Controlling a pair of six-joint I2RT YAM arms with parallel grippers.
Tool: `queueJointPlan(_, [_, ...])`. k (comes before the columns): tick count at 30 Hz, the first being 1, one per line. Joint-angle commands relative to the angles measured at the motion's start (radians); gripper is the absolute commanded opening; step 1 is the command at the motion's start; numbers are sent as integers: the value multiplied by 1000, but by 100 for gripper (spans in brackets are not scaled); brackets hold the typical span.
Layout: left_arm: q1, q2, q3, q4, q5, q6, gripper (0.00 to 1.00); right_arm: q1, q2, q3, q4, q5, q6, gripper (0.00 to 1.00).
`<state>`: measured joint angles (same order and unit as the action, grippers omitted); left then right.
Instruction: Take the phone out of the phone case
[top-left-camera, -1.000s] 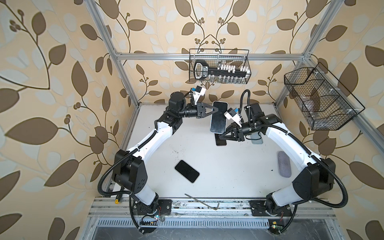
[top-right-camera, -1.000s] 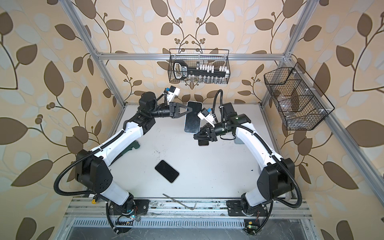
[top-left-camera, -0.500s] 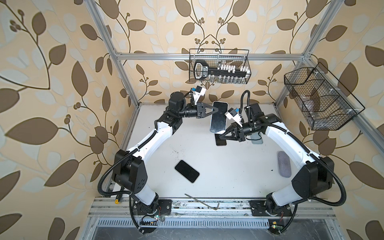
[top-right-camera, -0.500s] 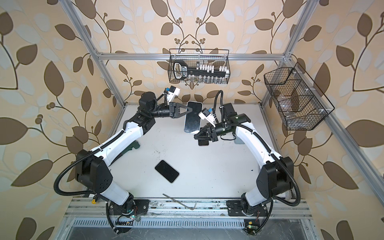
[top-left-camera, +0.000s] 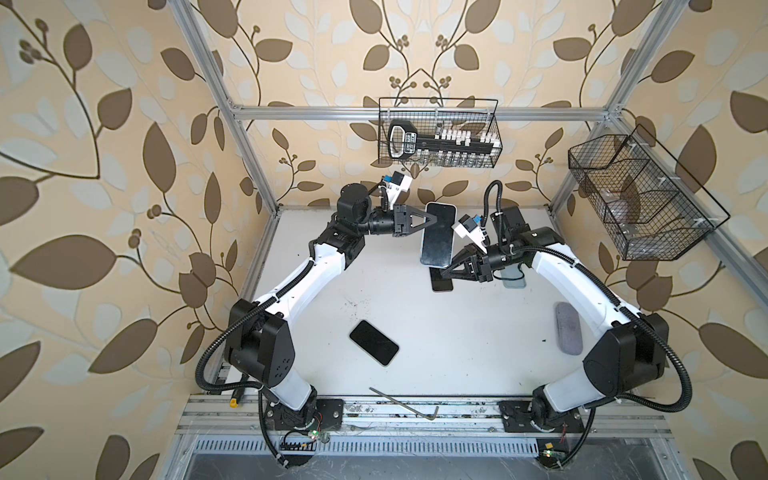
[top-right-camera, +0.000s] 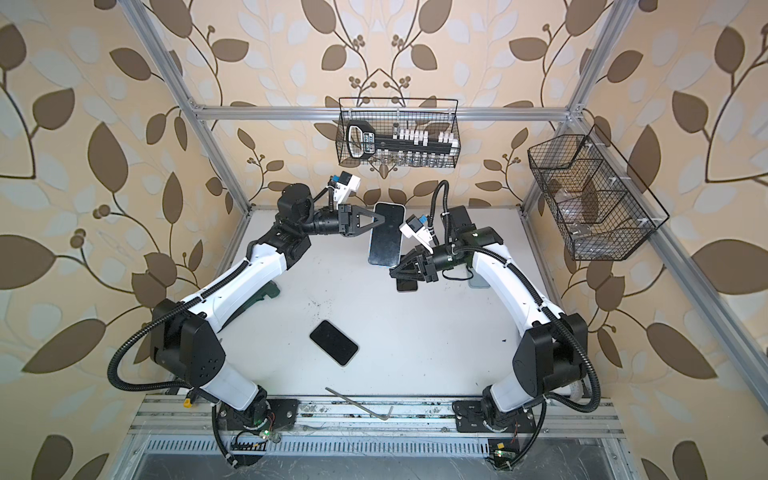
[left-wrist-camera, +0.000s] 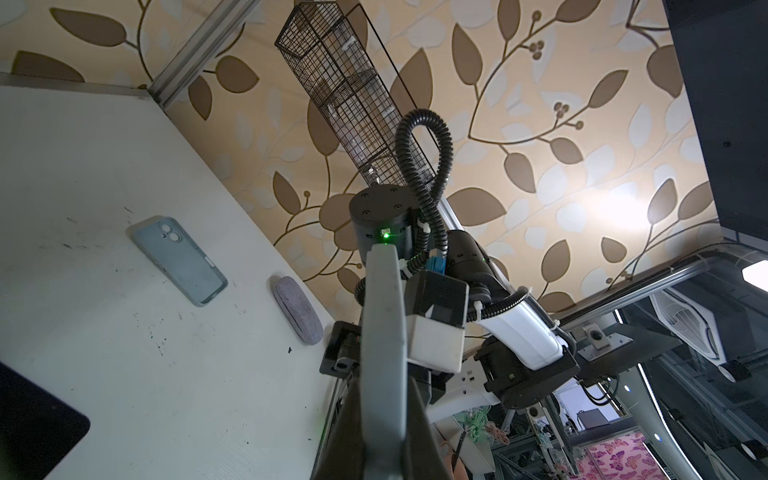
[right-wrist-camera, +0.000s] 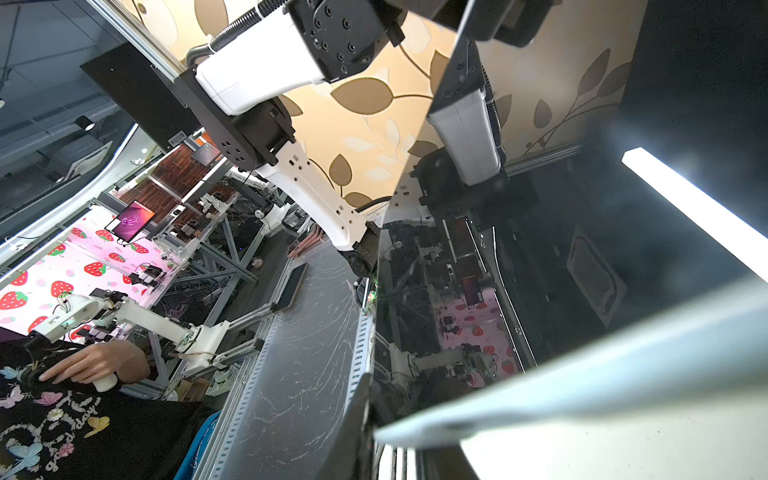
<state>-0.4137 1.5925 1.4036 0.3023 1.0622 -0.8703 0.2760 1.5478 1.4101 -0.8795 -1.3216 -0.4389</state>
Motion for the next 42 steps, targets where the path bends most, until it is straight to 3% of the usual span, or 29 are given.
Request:
queueJointPlan(1, [-14, -41, 11, 73, 22, -11, 0, -9, 13, 39, -15, -33, -46, 18])
queueJointPlan(12, [-20, -35, 7, 71, 25, -4, 0, -17, 17, 39, -32, -57, -61, 16])
queueJointPlan(15, [-22, -37, 1, 69, 24, 2, 0, -17, 25, 44, -34, -70, -59, 23])
queueJointPlan(24, [-23, -39, 14, 61, 5, -11, 0, -18, 25, 46, -84, -55, -109, 9])
queueJointPlan(31, [-22, -5, 70, 64, -26, -116, 0, -21, 20, 39, -110, -28, -134, 19])
queueJointPlan(39, [-20, 11, 100, 52, -58, -180, 0, -27, 15, 38, -169, -8, -195, 12])
queueJointPlan(42, [-20, 6, 98, 50, -54, -166, 0, -33, 15, 38, -174, -21, -201, 17])
